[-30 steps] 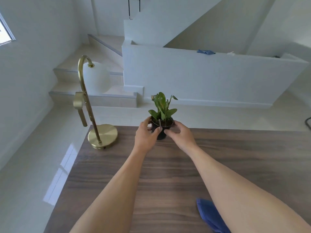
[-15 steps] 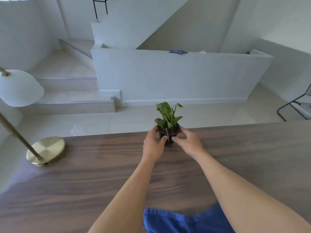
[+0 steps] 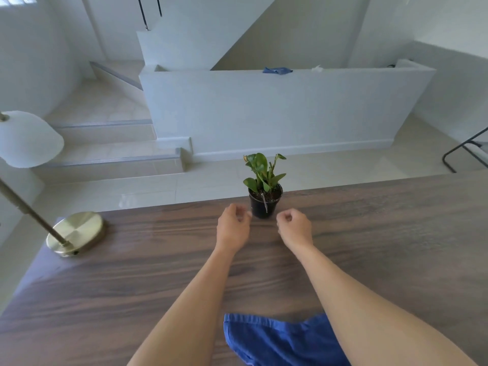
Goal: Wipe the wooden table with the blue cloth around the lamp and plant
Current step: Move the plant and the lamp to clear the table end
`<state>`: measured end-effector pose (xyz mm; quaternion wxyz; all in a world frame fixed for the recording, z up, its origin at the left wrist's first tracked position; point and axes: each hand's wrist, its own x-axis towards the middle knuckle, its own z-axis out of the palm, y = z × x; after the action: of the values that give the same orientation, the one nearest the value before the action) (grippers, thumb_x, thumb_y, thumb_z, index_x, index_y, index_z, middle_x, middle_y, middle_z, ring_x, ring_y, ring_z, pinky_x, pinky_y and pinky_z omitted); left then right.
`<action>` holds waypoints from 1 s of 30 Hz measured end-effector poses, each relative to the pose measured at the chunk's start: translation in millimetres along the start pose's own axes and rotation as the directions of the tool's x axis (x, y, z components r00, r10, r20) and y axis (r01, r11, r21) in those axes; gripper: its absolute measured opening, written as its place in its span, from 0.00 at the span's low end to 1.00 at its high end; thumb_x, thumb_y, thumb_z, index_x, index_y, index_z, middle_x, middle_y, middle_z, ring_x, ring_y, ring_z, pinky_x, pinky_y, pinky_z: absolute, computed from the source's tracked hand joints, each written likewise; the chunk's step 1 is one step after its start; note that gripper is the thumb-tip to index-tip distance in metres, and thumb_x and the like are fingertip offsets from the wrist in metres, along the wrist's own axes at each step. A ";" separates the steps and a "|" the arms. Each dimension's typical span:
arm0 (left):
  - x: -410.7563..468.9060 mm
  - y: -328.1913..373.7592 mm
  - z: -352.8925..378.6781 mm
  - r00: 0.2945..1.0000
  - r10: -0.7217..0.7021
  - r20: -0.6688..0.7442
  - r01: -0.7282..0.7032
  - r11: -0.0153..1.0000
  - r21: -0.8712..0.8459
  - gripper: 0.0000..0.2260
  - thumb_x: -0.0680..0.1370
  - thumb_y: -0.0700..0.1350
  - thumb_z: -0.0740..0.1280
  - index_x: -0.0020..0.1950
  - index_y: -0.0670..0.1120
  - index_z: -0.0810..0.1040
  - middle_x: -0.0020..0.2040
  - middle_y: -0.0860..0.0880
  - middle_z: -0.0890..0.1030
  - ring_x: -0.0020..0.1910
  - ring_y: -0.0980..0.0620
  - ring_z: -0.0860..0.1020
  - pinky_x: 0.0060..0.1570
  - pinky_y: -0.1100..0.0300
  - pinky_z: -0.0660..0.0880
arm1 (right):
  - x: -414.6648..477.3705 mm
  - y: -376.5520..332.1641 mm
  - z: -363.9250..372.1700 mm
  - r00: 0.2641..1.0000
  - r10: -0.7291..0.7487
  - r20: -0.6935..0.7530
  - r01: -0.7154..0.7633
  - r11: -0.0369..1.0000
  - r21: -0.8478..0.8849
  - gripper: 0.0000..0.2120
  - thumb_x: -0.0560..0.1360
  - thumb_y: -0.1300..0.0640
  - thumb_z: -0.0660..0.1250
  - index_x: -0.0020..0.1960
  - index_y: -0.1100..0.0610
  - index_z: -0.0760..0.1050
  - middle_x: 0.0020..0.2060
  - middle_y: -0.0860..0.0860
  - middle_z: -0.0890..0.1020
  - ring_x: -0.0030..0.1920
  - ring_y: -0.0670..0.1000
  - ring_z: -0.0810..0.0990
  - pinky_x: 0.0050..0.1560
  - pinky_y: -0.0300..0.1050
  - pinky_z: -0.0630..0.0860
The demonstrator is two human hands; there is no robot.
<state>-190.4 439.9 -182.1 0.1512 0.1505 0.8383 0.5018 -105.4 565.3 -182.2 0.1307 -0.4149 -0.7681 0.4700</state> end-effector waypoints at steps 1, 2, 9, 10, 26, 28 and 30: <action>-3.4 -3.3 -6.6 1.000 -0.008 -0.028 0.008 1.000 0.000 0.06 0.80 0.46 0.64 0.54 0.48 0.77 0.51 0.51 0.81 0.44 0.54 0.76 0.47 0.59 0.71 | -9.2 -1.1 5.1 1.000 -0.005 0.009 0.005 1.000 -0.013 0.10 0.78 0.54 0.61 0.52 0.57 0.78 0.45 0.52 0.83 0.44 0.50 0.81 0.41 0.46 0.78; -7.4 -7.5 -15.3 0.999 -0.009 -0.051 0.009 1.000 -0.004 0.04 0.80 0.46 0.64 0.50 0.48 0.77 0.46 0.51 0.81 0.42 0.53 0.76 0.45 0.59 0.71 | -19.6 -4.3 11.8 0.999 -0.008 0.034 0.009 1.000 -0.019 0.09 0.78 0.54 0.61 0.50 0.56 0.78 0.44 0.52 0.83 0.44 0.51 0.81 0.39 0.43 0.75; -32.8 -48.6 -113.4 0.979 0.002 -0.205 0.012 0.998 0.066 0.04 0.79 0.46 0.64 0.45 0.51 0.77 0.33 0.55 0.77 0.35 0.56 0.75 0.32 0.65 0.66 | -74.4 -59.3 90.4 0.978 -0.067 0.197 0.079 0.995 -0.056 0.10 0.77 0.52 0.61 0.47 0.56 0.78 0.41 0.48 0.80 0.41 0.47 0.76 0.34 0.40 0.68; -36.3 -56.1 -131.8 0.974 0.007 -0.226 0.013 0.996 0.088 0.04 0.79 0.47 0.64 0.45 0.51 0.77 0.33 0.55 0.77 0.35 0.55 0.75 0.32 0.64 0.67 | -81.5 -72.2 105.7 0.968 -0.105 0.230 0.120 0.991 -0.052 0.09 0.77 0.52 0.61 0.48 0.56 0.78 0.41 0.48 0.80 0.42 0.48 0.77 0.35 0.41 0.68; -69.0 -176.4 -304.7 0.766 -0.140 -0.627 0.231 0.971 0.065 0.14 0.78 0.57 0.64 0.55 0.49 0.76 0.48 0.54 0.78 0.50 0.53 0.76 0.52 0.55 0.73 | -154.7 -211.3 290.3 0.688 -0.499 0.526 0.576 0.817 0.021 0.17 0.77 0.51 0.66 0.65 0.51 0.74 0.52 0.47 0.80 0.50 0.48 0.78 0.54 0.45 0.75; -62.7 -185.3 -306.1 0.764 -0.096 -0.638 0.229 0.965 0.129 0.18 0.76 0.57 0.66 0.61 0.48 0.74 0.54 0.52 0.77 0.56 0.51 0.73 0.57 0.57 0.68 | -155.7 -219.9 301.5 0.678 -0.521 0.518 0.600 0.800 0.019 0.18 0.77 0.50 0.67 0.66 0.50 0.74 0.53 0.46 0.80 0.50 0.48 0.78 0.55 0.45 0.75; -56.8 -190.2 -304.3 0.779 -0.088 -0.621 0.241 0.956 0.168 0.23 0.75 0.58 0.68 0.65 0.48 0.72 0.58 0.51 0.76 0.59 0.50 0.71 0.61 0.54 0.67 | -155.2 -226.6 309.1 0.675 -0.539 0.503 0.627 0.779 -0.008 0.17 0.77 0.49 0.67 0.64 0.50 0.75 0.53 0.46 0.81 0.49 0.47 0.79 0.52 0.44 0.75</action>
<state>-281.0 88.9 -207.8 -0.1012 -0.0756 0.9060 0.4039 -308.1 209.3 -126.7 0.0443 -0.0288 -0.9068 0.4183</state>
